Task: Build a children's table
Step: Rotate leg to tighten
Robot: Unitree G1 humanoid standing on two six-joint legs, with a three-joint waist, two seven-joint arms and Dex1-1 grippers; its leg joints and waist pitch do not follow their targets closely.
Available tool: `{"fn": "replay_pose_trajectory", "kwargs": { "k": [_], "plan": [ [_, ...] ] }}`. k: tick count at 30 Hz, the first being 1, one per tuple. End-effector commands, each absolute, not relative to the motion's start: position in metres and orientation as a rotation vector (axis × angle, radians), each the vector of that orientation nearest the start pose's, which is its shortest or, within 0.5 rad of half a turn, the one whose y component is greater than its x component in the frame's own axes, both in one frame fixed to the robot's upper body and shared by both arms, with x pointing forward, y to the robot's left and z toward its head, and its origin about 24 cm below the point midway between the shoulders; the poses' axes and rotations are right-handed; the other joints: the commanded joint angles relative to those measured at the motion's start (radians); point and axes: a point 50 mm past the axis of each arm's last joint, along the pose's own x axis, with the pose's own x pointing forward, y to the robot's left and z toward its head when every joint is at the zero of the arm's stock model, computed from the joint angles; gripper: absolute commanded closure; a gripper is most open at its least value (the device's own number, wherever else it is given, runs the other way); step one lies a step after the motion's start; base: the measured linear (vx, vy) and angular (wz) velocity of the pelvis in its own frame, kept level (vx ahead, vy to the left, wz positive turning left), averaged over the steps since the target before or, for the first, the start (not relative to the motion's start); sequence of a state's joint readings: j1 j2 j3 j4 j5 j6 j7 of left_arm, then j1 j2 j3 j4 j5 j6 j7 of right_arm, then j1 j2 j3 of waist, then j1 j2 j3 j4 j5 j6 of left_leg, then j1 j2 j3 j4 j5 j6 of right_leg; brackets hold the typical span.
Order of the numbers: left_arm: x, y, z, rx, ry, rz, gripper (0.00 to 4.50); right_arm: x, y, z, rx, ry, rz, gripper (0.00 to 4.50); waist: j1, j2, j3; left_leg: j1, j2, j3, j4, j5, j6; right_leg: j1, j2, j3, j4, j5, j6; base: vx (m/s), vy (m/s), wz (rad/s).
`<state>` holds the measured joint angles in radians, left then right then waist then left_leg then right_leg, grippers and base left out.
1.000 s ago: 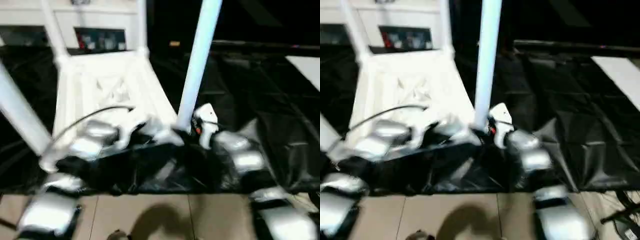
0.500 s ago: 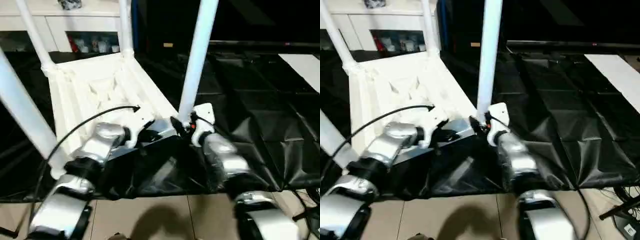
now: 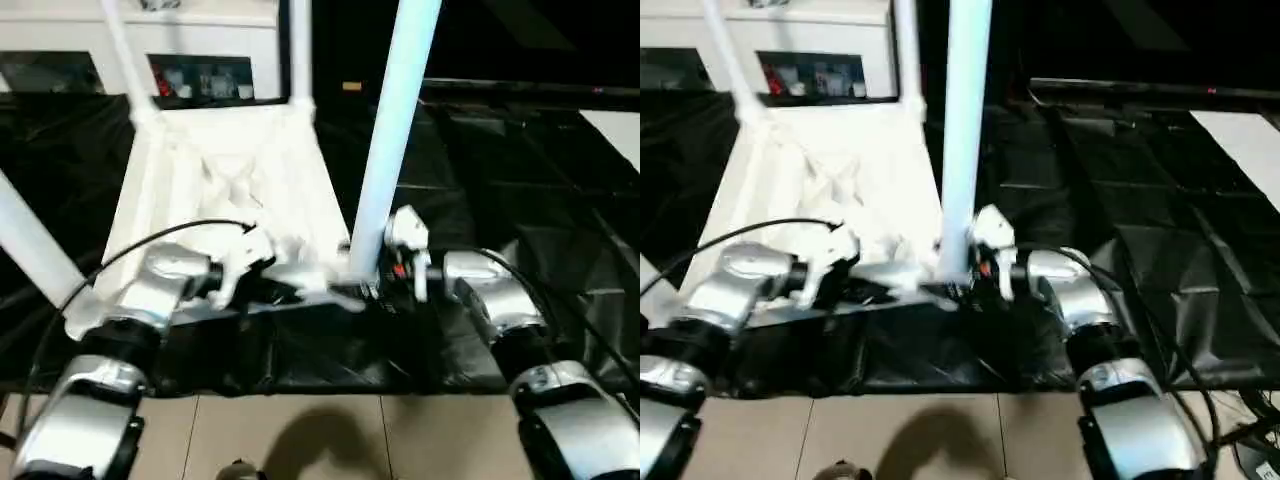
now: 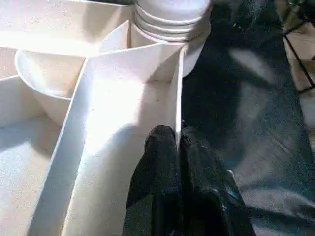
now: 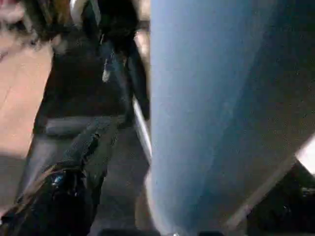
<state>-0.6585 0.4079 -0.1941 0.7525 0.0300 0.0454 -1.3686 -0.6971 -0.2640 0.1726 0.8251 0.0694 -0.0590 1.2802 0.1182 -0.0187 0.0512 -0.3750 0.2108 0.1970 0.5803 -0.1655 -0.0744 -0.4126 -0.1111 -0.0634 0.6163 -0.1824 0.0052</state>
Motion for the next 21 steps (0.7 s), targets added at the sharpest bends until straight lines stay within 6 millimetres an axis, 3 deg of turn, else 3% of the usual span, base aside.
{"fn": "replay_pose_trajectory", "kwargs": {
  "k": [1, 12, 21],
  "plan": [
    [0.323, 0.150, 0.065, 0.300, 0.416, -1.460, 4.50, 0.330, -0.115, 0.059, -0.270, 0.311, 1.432, 0.90, -0.003, -0.008, -0.067, 0.016, 0.023, -0.002, -0.064, -0.215, 0.052, 0.047, -0.032, 0.033, -0.060, -0.156, -0.258, 0.000, 0.000, 0.00],
    [0.323, 0.153, 0.064, 0.317, 0.433, -1.477, 4.50, 0.333, -0.117, 0.053, -0.328, 0.354, 1.407, 1.76, -0.003, -0.008, -0.069, 0.014, 0.022, -0.002, -0.062, -0.200, 0.053, 0.050, -0.033, 0.033, -0.056, -0.135, -0.260, 0.000, 0.000, 0.00],
    [0.324, 0.155, 0.063, 0.307, 0.452, -1.463, 4.50, 0.332, -0.114, 0.048, -0.271, 0.367, 1.394, 1.86, -0.004, -0.006, -0.069, 0.015, 0.022, -0.003, -0.063, -0.210, 0.049, 0.050, -0.032, 0.033, -0.056, -0.138, -0.262, 0.000, 0.000, 0.00]
  ]
}}
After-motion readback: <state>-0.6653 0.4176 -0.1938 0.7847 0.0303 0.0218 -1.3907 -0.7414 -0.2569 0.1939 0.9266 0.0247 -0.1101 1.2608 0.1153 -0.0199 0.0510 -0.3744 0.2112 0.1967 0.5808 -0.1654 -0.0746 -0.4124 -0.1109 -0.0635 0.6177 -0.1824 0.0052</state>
